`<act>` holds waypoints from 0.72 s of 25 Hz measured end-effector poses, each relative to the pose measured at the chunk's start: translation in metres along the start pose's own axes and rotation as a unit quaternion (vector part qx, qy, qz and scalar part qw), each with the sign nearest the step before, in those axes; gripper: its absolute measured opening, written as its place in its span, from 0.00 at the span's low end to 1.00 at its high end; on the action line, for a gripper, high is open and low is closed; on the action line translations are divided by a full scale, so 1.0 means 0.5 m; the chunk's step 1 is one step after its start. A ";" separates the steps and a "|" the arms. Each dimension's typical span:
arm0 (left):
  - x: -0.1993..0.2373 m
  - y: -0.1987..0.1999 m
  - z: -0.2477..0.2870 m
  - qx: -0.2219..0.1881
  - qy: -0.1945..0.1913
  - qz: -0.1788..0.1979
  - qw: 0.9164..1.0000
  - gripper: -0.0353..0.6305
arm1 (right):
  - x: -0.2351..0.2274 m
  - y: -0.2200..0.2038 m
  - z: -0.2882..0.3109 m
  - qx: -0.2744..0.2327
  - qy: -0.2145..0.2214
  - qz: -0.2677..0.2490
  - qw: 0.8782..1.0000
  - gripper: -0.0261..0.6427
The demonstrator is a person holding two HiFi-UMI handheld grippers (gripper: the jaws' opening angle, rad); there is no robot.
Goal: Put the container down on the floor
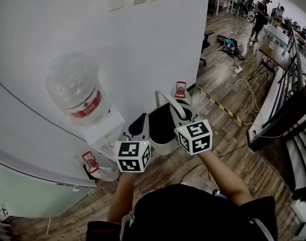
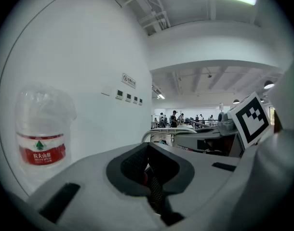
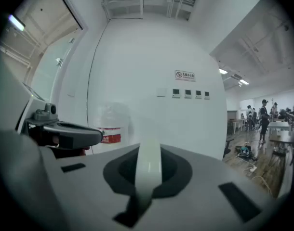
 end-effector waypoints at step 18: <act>-0.050 -0.021 0.028 0.015 0.013 -0.012 1.000 0.07 | -0.049 -0.042 -0.022 0.017 0.018 0.022 0.999 0.08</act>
Point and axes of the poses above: the fingertips, and each gripper's own axes: z forward along the fingers, x to its left, y out of its top, the point moved 3 cm from there along -z, backward along the fingers, and after that the axes turned 6 degrees about y, right-handed, at the moved point
